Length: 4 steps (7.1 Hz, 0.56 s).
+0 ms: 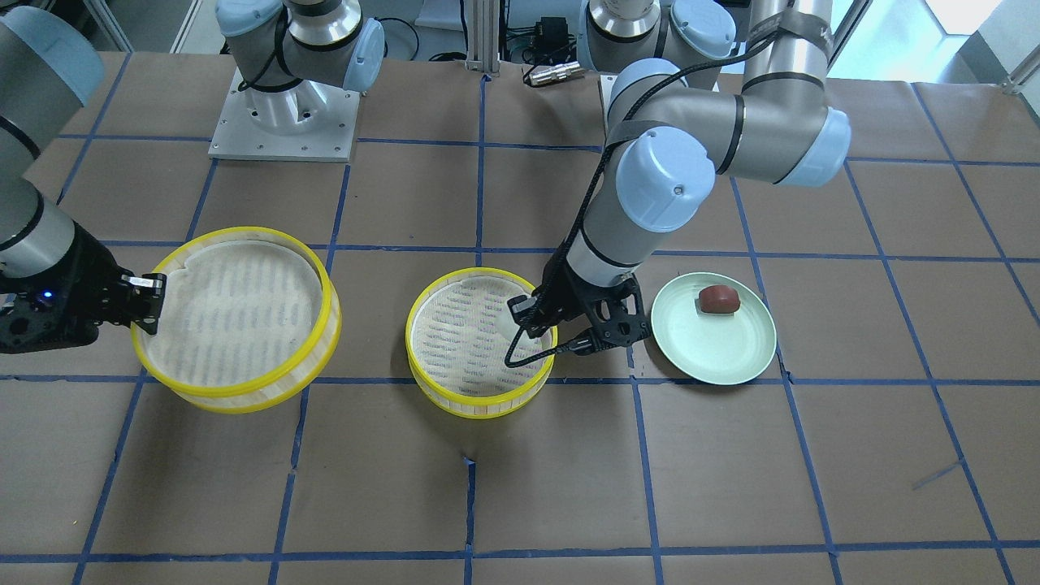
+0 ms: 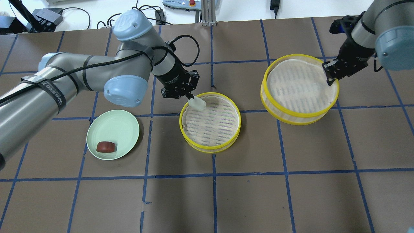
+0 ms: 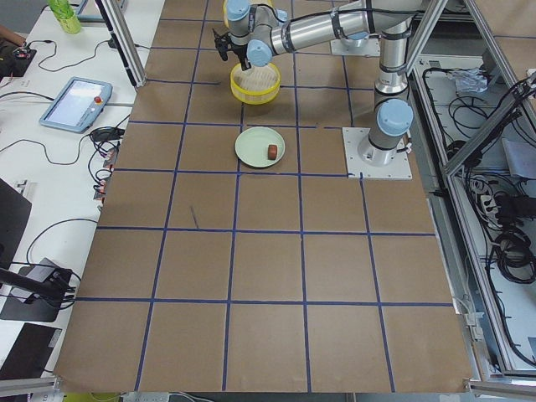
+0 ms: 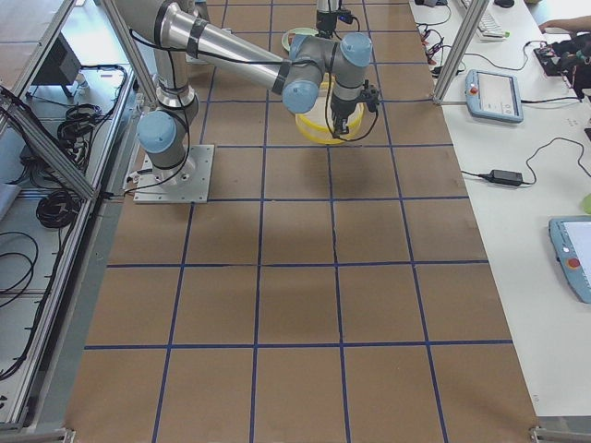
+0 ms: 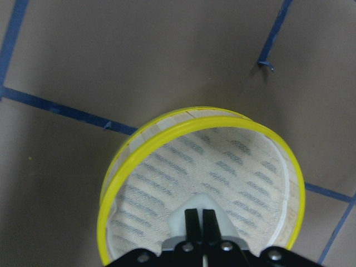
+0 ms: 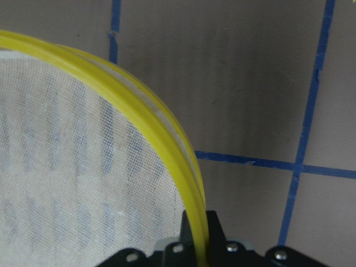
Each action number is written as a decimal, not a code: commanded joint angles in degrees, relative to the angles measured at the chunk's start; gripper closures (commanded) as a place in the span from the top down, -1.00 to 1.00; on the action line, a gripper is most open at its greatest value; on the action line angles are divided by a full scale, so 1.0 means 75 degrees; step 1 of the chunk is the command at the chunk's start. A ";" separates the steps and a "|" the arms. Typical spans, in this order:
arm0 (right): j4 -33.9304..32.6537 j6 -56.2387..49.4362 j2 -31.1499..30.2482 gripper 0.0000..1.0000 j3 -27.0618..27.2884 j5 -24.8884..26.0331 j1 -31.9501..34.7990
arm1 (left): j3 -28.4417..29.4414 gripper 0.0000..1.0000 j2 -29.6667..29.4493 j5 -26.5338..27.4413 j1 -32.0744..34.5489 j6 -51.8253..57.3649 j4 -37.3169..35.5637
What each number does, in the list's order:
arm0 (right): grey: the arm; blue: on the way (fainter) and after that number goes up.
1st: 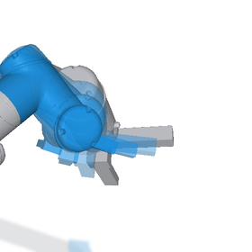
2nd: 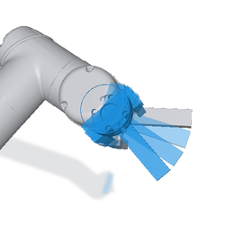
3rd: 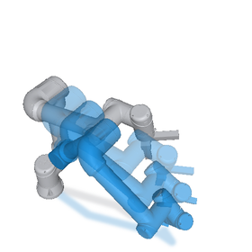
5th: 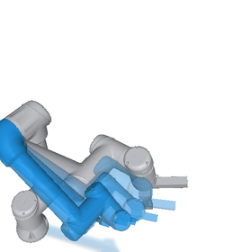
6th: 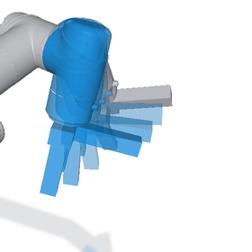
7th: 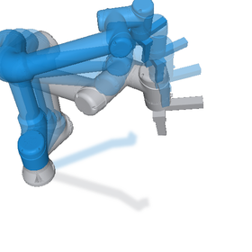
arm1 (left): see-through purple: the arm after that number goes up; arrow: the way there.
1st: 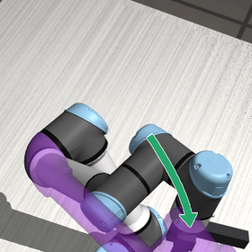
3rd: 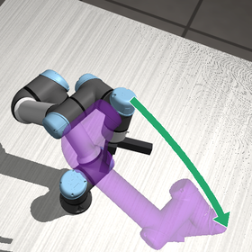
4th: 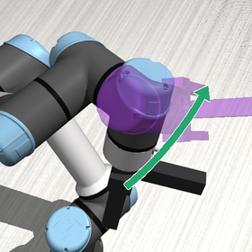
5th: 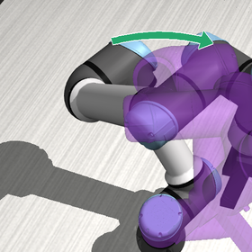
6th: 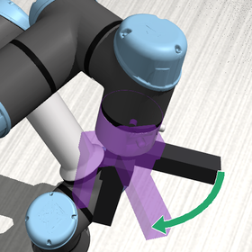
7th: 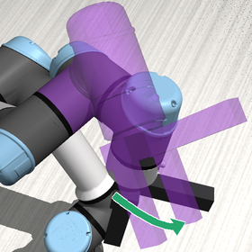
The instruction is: Stack buns with steamer
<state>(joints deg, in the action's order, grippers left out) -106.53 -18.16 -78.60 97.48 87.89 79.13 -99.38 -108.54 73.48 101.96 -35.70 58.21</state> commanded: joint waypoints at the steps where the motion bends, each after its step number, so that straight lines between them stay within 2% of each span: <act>1: -0.0395 0.0790 0.0143 -0.87 0.0011 0.0000 0.0698 | -0.0085 1.00 -0.0047 0.0023 0.0104 -0.0034 -0.0308; 2: -0.0421 0.0803 0.0156 -0.87 0.0011 0.0000 0.0734 | -0.0074 1.00 -0.0035 0.0163 0.0092 0.0141 -0.0331; 3: -0.0421 0.1001 0.0168 -0.87 0.0011 0.0000 0.1048 | -0.0097 1.00 0.0104 0.1278 -0.0151 0.2069 -0.0332; 4: -0.0490 0.1687 0.0296 -0.87 -0.0036 0.0012 0.1666 | -0.0202 1.00 0.0175 0.1881 -0.0943 0.3550 -0.0216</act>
<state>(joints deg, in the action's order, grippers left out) -109.73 -9.95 -77.18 97.47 87.91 87.26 -100.25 -107.95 81.57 99.89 -21.90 55.98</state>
